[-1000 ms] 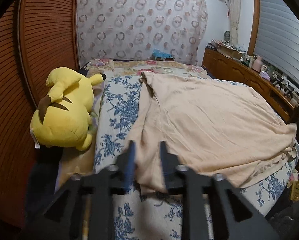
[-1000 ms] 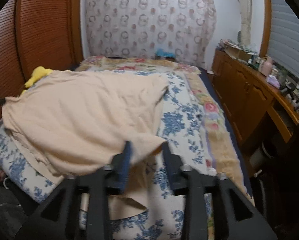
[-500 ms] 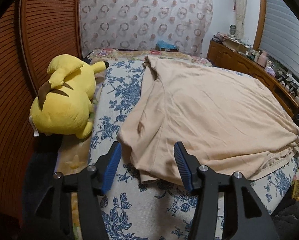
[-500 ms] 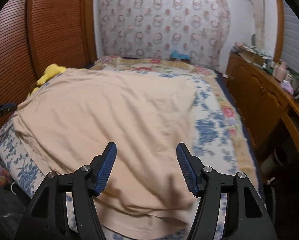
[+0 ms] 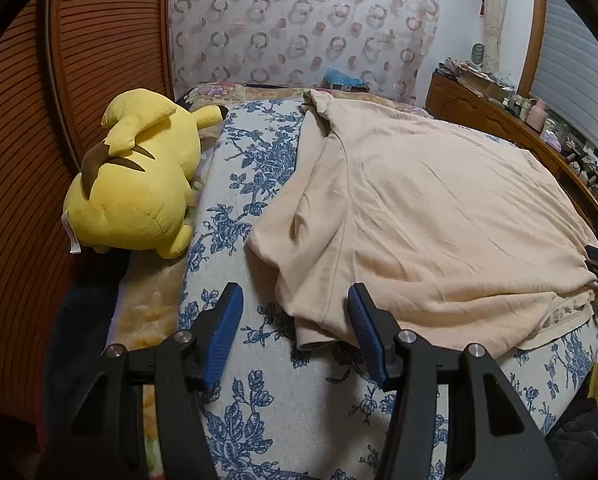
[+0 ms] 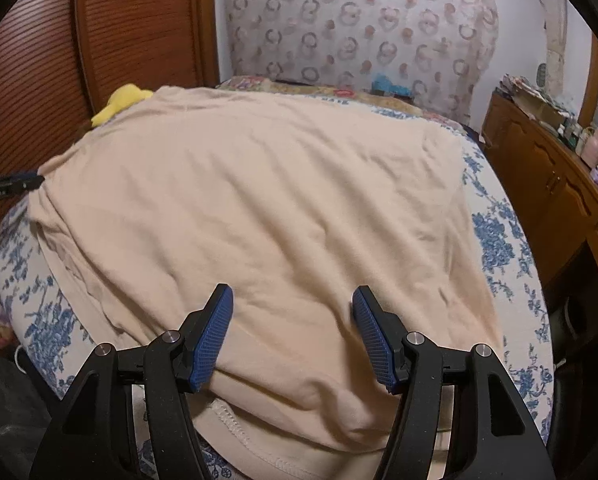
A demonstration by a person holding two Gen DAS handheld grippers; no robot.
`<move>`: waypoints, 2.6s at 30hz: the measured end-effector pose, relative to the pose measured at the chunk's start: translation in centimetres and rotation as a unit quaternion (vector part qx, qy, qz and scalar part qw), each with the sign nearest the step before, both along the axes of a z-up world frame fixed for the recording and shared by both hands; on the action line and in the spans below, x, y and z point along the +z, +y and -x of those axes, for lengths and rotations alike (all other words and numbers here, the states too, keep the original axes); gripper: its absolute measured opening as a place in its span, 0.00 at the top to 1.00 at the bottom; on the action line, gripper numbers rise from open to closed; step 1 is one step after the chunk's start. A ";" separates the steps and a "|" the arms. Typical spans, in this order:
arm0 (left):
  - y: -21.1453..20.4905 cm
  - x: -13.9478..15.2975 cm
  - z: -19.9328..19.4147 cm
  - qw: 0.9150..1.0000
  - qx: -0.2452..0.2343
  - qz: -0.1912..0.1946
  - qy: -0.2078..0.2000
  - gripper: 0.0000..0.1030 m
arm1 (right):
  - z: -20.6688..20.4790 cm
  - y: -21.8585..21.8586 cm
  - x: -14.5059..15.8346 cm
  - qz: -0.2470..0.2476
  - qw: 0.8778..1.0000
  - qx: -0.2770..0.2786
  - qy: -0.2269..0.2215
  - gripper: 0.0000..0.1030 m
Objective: Fold small clothes
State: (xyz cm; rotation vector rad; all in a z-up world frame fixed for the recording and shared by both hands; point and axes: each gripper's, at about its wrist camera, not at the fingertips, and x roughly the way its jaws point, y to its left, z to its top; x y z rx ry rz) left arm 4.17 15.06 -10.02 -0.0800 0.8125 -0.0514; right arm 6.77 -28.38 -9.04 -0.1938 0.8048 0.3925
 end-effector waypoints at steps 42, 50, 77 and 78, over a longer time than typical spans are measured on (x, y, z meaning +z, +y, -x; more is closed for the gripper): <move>-5.2 5.7 0.6 0.991 -0.089 0.039 -0.091 0.96 | 0.5 -2.2 -0.2 -0.030 0.999 -0.003 -0.011 0.32; -9.9 9.4 -1.8 0.979 -0.153 0.055 -0.120 0.96 | 1.7 -5.1 2.3 -0.043 0.998 -0.025 -0.039 0.32; -33.0 15.3 -4.0 0.907 -0.412 0.026 -0.082 0.85 | 4.9 -12.7 5.6 -0.063 0.990 -0.102 -0.076 0.33; -33.0 15.1 -3.9 0.906 -0.416 0.026 -0.080 0.77 | 4.9 -12.7 5.5 -0.061 0.990 -0.103 -0.076 0.33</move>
